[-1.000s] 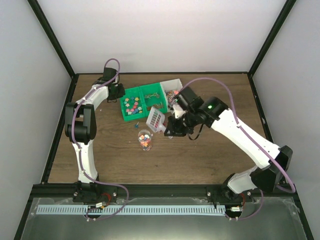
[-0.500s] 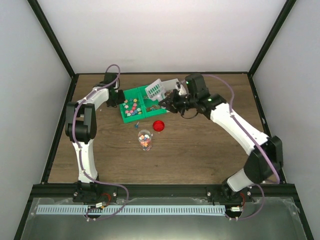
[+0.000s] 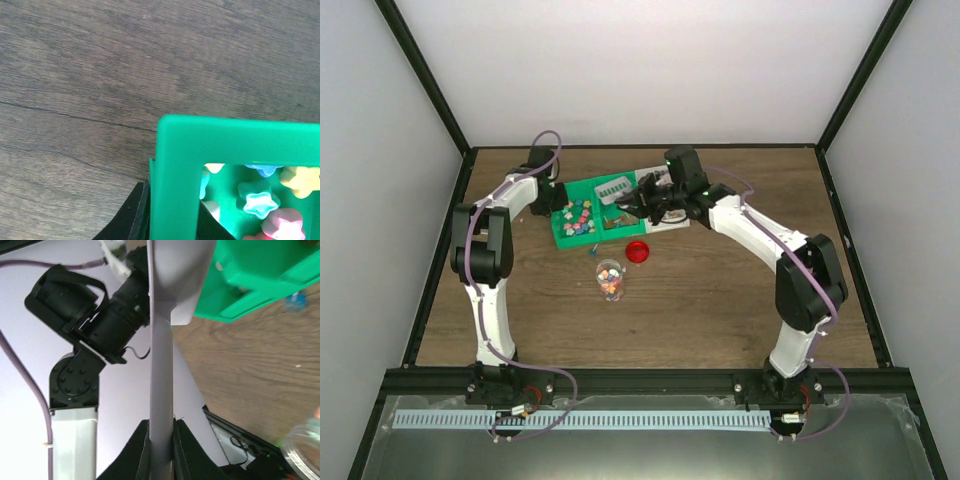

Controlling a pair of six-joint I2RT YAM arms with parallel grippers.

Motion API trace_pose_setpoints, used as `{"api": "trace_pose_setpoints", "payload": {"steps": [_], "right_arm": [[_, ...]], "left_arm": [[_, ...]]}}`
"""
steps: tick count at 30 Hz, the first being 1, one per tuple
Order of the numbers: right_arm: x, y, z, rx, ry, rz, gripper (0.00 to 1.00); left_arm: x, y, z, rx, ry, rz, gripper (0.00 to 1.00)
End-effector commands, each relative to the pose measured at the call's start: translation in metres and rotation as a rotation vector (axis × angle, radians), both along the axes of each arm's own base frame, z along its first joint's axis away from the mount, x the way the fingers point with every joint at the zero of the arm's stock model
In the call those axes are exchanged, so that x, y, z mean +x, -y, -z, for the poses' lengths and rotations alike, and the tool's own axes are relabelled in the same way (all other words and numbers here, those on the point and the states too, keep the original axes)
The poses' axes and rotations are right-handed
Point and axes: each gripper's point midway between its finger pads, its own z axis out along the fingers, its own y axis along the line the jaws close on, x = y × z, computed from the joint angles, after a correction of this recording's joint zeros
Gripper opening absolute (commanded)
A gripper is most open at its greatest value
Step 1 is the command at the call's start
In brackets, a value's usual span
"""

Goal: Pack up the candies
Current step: Scoop the fake candies from the storage box.

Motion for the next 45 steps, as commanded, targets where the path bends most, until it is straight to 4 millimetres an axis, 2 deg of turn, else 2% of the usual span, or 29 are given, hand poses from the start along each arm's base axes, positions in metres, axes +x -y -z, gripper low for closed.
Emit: {"api": "trace_pose_setpoints", "payload": {"steps": [1,4,10,16,22,27,45], "right_arm": [[-0.013,-0.031,-0.03,0.065,-0.032,-0.066,0.01],[-0.017,-0.04,-0.037,0.079,-0.008,-0.061,0.01],[-0.018,-0.036,-0.031,0.08,-0.026,-0.048,0.01],[-0.025,-0.06,-0.019,0.108,-0.105,-0.1,0.01],[-0.036,-0.079,-0.004,0.099,-0.211,-0.13,0.01],[-0.042,-0.086,0.005,0.065,-0.251,-0.148,0.01],[-0.028,-0.094,0.051,-0.002,-0.351,-0.08,0.01]], "left_arm": [[-0.004,0.004,0.01,-0.037,-0.04,-0.008,0.04],[-0.003,0.006,0.009,-0.044,-0.036,-0.008,0.04],[-0.002,0.008,0.005,-0.061,-0.032,-0.012,0.04],[0.002,0.01,0.001,-0.072,-0.02,-0.023,0.04],[0.002,0.002,-0.007,-0.04,0.002,-0.047,0.04],[0.005,0.003,-0.015,-0.045,0.021,-0.05,0.04],[0.008,0.007,-0.03,-0.076,0.042,-0.052,0.08]]}}
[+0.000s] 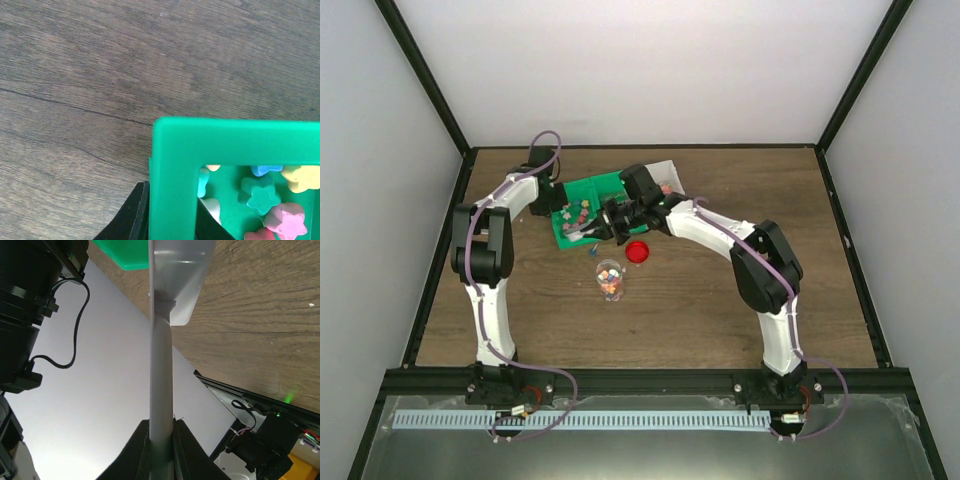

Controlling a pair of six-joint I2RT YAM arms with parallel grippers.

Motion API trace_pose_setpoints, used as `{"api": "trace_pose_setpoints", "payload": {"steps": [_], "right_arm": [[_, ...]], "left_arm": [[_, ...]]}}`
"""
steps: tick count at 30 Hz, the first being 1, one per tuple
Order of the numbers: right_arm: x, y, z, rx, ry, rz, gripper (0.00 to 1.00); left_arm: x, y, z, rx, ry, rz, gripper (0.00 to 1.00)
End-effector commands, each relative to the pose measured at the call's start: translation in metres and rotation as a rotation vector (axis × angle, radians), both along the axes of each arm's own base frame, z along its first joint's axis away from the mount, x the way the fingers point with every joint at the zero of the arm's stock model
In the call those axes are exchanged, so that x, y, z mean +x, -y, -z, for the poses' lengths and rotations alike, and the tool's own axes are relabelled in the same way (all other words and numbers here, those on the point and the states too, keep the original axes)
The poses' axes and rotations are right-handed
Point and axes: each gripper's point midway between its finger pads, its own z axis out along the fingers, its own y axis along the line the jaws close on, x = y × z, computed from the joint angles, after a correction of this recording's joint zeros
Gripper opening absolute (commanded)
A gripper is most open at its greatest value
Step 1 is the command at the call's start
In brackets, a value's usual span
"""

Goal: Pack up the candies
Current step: Scoop the fake candies from the storage box.

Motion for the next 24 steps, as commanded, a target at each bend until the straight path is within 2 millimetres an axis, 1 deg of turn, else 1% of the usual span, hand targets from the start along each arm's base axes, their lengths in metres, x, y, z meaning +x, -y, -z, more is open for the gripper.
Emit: {"api": "trace_pose_setpoints", "payload": {"steps": [1,7,14,21,24], "right_arm": [[0.008,-0.006,-0.004,-0.007,-0.017,0.043,0.01],[0.021,-0.015,-0.004,-0.038,-0.023,0.059,0.01],[0.025,-0.022,0.006,-0.063,-0.05,0.05,0.01],[0.025,-0.023,0.03,-0.092,-0.087,0.044,0.01],[0.029,-0.026,0.041,-0.092,-0.097,0.051,0.01]], "left_arm": [[0.01,0.013,-0.029,-0.105,0.058,-0.012,0.08],[0.009,0.016,-0.028,-0.118,0.055,-0.009,0.08],[0.009,0.018,-0.026,-0.131,0.048,-0.008,0.08],[0.009,0.018,-0.023,-0.131,0.042,-0.006,0.08],[0.008,0.018,-0.022,-0.131,0.037,-0.005,0.08]]}}
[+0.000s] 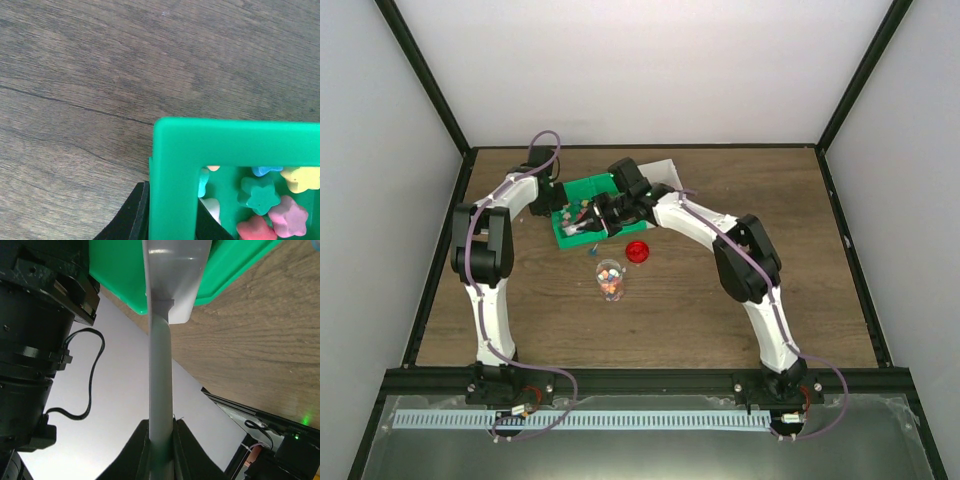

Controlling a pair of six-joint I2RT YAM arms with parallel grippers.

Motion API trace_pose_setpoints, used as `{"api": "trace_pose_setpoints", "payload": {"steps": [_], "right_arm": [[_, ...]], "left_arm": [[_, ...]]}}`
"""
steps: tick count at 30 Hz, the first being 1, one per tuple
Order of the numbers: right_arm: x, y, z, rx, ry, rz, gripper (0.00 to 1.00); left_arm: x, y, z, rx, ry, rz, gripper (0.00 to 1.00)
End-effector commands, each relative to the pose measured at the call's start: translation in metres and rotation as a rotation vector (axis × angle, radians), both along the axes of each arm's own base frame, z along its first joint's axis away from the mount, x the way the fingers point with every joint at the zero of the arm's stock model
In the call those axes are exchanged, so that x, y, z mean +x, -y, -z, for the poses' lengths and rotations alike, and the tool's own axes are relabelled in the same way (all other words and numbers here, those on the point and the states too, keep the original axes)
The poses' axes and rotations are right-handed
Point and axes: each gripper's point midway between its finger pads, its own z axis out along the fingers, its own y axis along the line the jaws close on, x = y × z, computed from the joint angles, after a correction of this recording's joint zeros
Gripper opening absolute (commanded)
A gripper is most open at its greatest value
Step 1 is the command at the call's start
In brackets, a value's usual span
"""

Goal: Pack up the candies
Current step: Scoop the fake candies from the storage box.

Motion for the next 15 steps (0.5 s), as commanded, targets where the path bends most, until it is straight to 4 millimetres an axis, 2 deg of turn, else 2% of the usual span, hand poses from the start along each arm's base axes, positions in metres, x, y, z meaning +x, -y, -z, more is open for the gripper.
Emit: {"api": "trace_pose_setpoints", "payload": {"steps": [1,5,15], "right_arm": [[0.002,-0.005,0.03,-0.042,-0.062,0.013,0.01],[0.013,-0.006,0.05,-0.068,-0.056,0.009,0.01],[0.039,0.002,0.078,-0.012,0.07,-0.005,0.01]], "left_arm": [[0.008,0.018,-0.022,-0.121,0.042,0.008,0.08],[0.007,0.018,-0.02,-0.123,0.035,0.012,0.08],[0.007,0.022,-0.018,-0.134,0.027,0.018,0.08]]}}
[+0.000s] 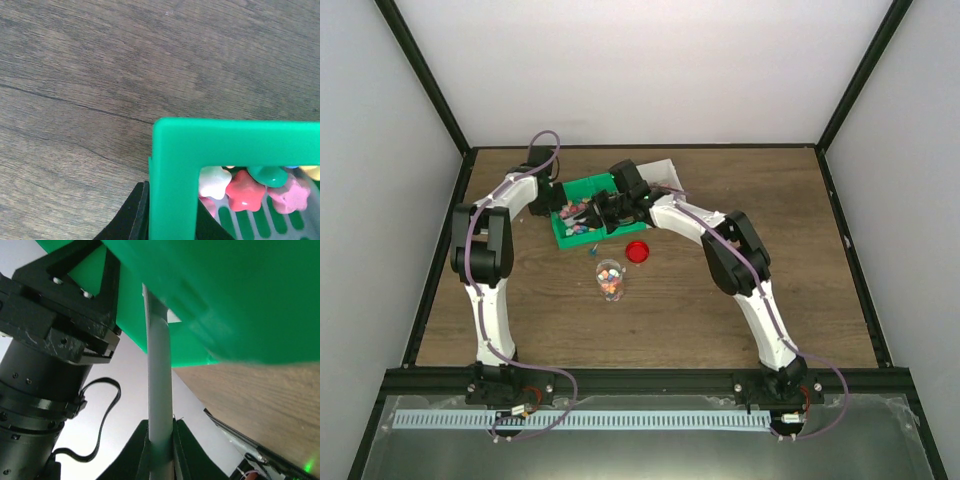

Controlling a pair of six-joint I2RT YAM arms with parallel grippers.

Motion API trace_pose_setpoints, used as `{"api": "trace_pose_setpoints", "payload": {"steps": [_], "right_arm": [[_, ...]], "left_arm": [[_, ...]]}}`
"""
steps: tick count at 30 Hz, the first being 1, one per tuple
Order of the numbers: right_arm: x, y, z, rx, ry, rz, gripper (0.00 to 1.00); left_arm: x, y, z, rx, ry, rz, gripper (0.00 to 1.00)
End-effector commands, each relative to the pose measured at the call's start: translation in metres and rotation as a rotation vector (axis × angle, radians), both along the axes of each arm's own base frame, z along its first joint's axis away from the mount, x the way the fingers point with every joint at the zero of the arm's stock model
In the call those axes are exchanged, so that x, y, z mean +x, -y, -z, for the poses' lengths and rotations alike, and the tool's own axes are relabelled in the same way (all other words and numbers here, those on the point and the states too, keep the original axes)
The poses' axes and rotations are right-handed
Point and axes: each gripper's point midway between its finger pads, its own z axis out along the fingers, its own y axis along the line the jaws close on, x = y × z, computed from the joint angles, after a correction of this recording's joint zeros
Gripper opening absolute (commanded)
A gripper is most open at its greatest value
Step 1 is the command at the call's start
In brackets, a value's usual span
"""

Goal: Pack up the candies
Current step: Scoop the fake candies from the storage box.

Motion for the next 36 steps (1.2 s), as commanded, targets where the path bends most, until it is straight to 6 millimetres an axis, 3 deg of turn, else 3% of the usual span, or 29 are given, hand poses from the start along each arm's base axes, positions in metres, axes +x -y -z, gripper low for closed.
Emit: {"api": "trace_pose_setpoints", "payload": {"steps": [1,11,22,36], "right_arm": [[0.003,0.01,0.055,-0.057,-0.028,-0.018,0.01],[0.008,0.007,0.081,0.004,0.064,-0.079,0.01],[0.014,0.011,0.064,0.051,0.285,-0.157,0.01],[-0.017,0.032,0.038,0.099,0.39,-0.201,0.01]], "left_arm": [[0.008,0.022,-0.017,-0.137,0.031,0.018,0.08],[0.008,0.023,-0.02,-0.143,0.034,0.019,0.08],[0.01,0.021,-0.018,-0.141,0.029,0.007,0.08],[0.012,0.013,-0.013,-0.135,0.019,-0.022,0.09]]}}
